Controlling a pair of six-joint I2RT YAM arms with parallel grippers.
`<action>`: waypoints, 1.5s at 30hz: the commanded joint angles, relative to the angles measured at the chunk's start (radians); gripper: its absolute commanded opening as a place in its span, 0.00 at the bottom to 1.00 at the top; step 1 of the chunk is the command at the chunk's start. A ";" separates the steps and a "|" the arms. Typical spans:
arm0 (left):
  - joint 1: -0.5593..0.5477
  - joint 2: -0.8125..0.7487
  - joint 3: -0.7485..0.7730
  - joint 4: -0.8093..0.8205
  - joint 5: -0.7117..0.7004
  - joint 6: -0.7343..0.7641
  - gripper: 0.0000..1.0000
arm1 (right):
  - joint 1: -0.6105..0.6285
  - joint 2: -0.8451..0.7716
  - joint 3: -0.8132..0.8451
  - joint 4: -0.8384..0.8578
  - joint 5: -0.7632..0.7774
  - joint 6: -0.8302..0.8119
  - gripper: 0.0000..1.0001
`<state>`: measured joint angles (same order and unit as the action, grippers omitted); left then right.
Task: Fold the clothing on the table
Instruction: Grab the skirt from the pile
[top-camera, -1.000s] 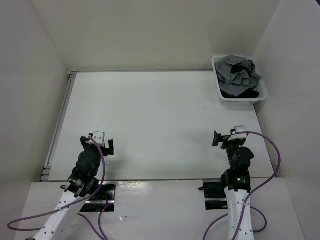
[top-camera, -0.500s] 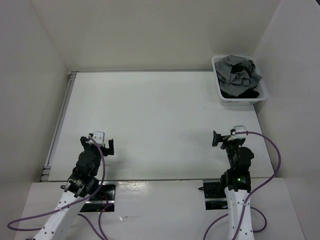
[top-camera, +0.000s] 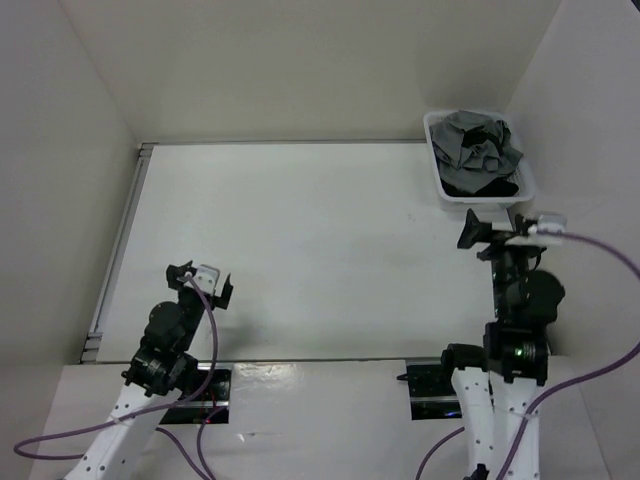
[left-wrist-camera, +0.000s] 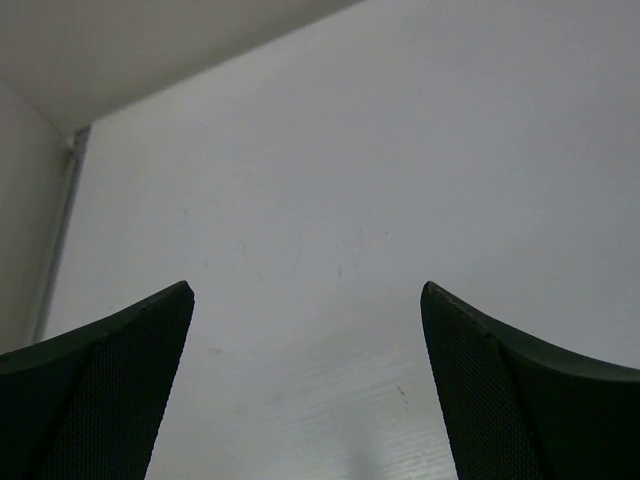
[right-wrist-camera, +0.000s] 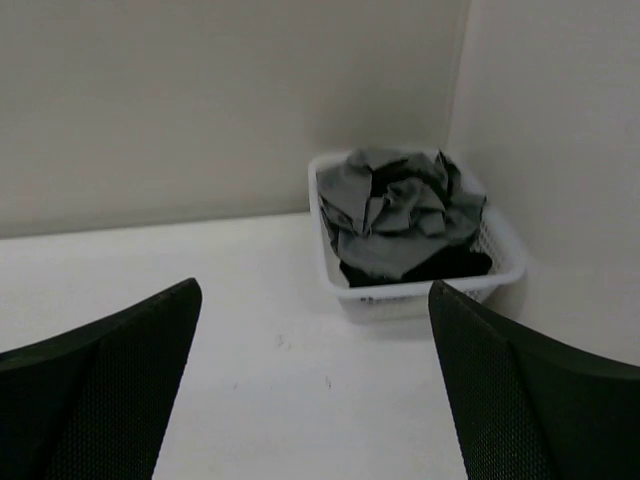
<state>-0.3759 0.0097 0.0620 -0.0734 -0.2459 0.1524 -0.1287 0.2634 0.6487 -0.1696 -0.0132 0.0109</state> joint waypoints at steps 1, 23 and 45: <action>0.005 -0.117 0.149 0.120 0.109 0.217 1.00 | -0.005 0.277 0.238 -0.188 0.056 0.029 0.98; 0.138 1.819 1.985 -0.971 -0.328 0.084 1.00 | -0.065 1.093 0.865 -0.605 -0.134 -0.046 0.98; 0.388 1.357 1.336 -0.477 0.077 -0.183 1.00 | -0.071 1.611 1.200 -0.332 -0.031 -0.216 0.98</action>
<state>-0.0223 1.4075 1.4582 -0.5747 -0.2314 -0.0032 -0.1822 1.8015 1.8221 -0.5667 -0.1097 -0.1787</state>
